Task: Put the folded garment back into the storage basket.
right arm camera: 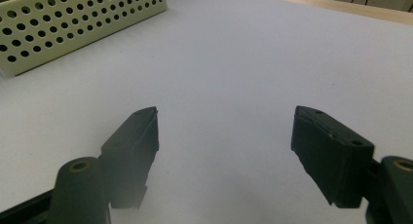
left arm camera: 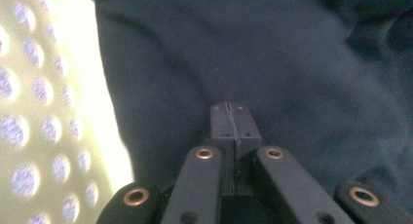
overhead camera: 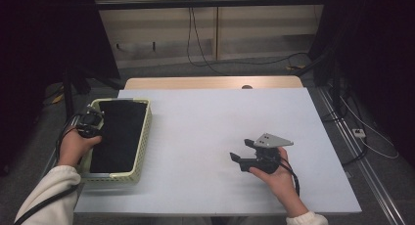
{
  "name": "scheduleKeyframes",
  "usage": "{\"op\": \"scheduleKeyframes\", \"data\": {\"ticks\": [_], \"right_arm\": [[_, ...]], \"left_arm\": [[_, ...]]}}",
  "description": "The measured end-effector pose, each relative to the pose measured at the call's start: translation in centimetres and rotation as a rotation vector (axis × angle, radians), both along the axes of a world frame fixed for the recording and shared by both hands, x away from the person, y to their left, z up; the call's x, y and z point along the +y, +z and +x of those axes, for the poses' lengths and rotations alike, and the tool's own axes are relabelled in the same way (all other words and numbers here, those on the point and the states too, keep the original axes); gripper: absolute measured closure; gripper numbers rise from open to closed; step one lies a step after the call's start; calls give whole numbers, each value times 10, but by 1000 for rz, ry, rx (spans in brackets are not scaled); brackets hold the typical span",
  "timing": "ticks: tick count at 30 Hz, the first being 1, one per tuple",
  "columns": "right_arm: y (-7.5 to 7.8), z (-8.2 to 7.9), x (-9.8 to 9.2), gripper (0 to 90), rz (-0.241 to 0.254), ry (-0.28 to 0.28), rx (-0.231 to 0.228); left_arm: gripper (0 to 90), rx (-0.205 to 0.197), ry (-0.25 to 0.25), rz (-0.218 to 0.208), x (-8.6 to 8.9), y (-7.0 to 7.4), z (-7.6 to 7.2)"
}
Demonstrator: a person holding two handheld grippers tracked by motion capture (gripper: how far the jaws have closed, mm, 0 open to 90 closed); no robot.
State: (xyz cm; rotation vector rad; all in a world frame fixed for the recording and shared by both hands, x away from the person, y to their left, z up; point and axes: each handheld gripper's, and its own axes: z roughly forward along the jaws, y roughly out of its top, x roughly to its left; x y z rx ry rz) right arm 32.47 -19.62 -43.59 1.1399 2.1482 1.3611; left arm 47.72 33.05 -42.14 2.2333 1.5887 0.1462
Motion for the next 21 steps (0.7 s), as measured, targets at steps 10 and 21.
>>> {"op": "scheduleKeyframes", "data": {"ticks": [10, 21], "right_arm": [[-1, 1, 0, 262, 2, 0, 5], [-3, 1, -1, 262, 3, 5, 11]], "left_arm": [[900, -128, -54, -92, -52, 8, 33], [900, -130, -28, -93, -79, -20, 56]]}}
